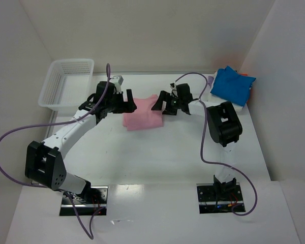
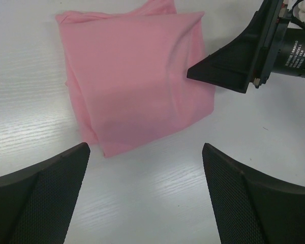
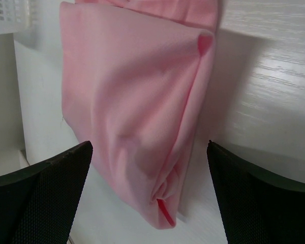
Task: Fold and stack the t-shirts
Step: Put the neatly folded tshirt into the corner of the board with the right arm
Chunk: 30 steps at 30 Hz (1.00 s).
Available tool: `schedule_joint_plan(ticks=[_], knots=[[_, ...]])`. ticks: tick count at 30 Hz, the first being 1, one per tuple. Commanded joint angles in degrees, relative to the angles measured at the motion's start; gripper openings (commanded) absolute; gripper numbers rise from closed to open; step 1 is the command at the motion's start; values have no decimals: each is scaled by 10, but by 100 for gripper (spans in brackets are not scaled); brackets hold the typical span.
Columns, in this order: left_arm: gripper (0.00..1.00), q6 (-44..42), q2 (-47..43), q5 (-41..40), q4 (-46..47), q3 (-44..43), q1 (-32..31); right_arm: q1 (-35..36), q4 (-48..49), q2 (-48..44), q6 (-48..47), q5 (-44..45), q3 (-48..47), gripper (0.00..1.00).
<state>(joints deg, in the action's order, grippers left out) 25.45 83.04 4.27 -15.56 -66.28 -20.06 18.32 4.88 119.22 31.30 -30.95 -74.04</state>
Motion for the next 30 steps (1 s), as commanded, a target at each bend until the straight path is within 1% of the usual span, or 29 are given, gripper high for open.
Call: schedule_joint_plan(ticks=[1,3,6,8,12,15,18,19,21,22,23,24,25,28,30], knots=[[99,-11,-17,-6,-2,6,6,26,-7,17,16,51,-6,99],[99,-11,-24,-6,-2,7,6,41,-13,10,22,89,0,99],[99,-11,-35,-1,-2,19,6,54,-6,10,38,102,5,99],[99,-11,-40,-1,-2,24,11,59,-6,15,38,108,4,94],[99,-16,-55,6,-7,30,23,59,-14,33,44,108,-18,72],[99,-22,-62,24,-7,35,40,59,-20,43,48,108,-26,61],[99,-22,-68,42,-2,40,47,64,-38,57,42,108,-42,46],[99,-22,-68,42,-2,40,53,64,-43,57,42,108,-49,39],[99,-22,-78,47,-2,46,53,64,-50,67,42,114,-62,30],[99,-22,-78,47,-2,46,58,64,-50,67,42,114,-62,23],[99,-28,-78,53,-2,46,59,64,-55,68,42,115,-69,11],[99,-28,-83,59,-2,46,63,64,-55,73,47,121,-75,5],[99,-33,-83,59,-7,46,64,64,-55,73,47,121,-76,0],[99,-33,-89,72,-7,46,69,64,-61,72,47,135,-86,0],[99,-33,-94,73,-7,46,74,64,-88,67,37,151,-112,0]])
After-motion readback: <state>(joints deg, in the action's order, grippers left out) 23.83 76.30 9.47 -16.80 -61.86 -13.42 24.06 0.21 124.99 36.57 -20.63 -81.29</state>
